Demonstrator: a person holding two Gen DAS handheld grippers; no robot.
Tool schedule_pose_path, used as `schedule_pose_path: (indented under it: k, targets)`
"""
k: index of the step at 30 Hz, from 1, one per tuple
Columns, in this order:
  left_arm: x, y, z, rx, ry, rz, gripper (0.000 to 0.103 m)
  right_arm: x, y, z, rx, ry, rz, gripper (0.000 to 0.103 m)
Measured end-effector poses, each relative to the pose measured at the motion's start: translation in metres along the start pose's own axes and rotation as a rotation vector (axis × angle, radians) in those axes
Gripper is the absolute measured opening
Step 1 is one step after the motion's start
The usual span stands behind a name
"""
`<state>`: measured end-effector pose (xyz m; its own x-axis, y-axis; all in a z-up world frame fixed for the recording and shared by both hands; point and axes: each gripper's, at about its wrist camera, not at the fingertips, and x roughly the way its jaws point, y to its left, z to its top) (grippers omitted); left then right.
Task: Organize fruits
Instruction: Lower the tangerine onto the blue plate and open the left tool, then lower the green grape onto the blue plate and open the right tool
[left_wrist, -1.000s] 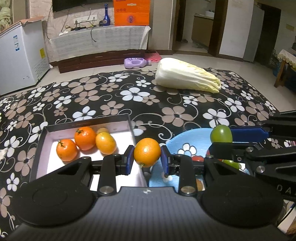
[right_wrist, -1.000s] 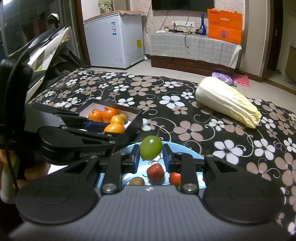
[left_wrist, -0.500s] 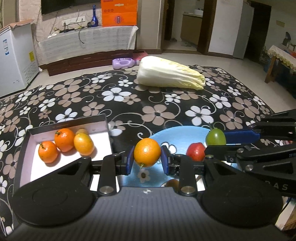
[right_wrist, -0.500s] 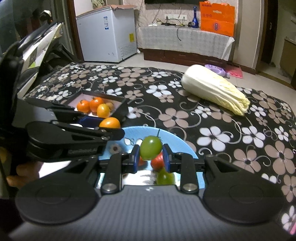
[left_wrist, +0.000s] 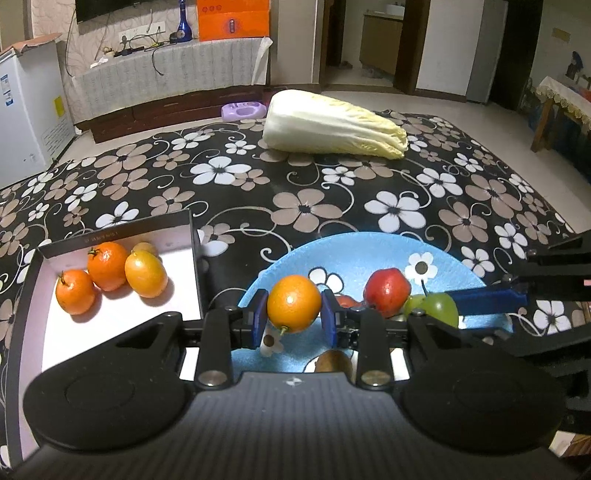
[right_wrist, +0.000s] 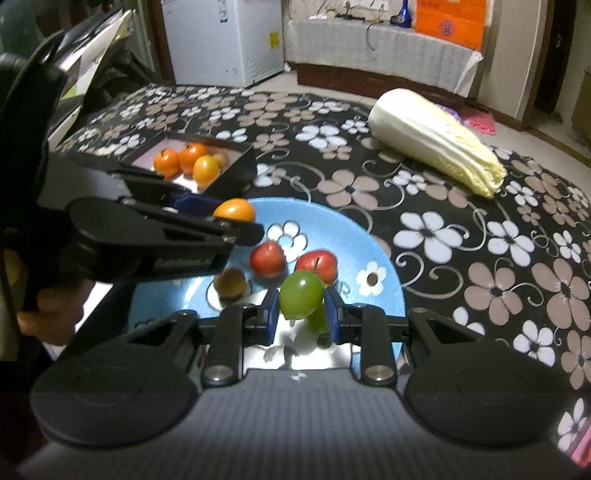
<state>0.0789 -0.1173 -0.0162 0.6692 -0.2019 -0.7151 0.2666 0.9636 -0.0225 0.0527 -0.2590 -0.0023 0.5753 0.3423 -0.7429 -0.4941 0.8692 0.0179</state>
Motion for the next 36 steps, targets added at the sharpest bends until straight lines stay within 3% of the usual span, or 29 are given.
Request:
schedule_pose_path:
  k: [17,21,24,36]
  targets:
    - [-0.004,-0.002,-0.002,0.02,-0.002,-0.015,0.036,0.002,0.001,-0.002,0.001,0.021,0.018,0.031]
    - [-0.006,-0.001,-0.002,0.017,-0.01,-0.018,0.04,0.003,0.001,-0.001,0.002,0.016,0.015,0.031]
    - [-0.008,-0.001,-0.001,0.016,-0.018,-0.018,0.047,0.001,0.001,-0.001,0.001,0.002,0.006,0.032]
    - [-0.015,0.008,0.001,-0.011,-0.04,-0.006,0.048,-0.007,-0.001,0.006,0.03,-0.085,-0.006,0.033]
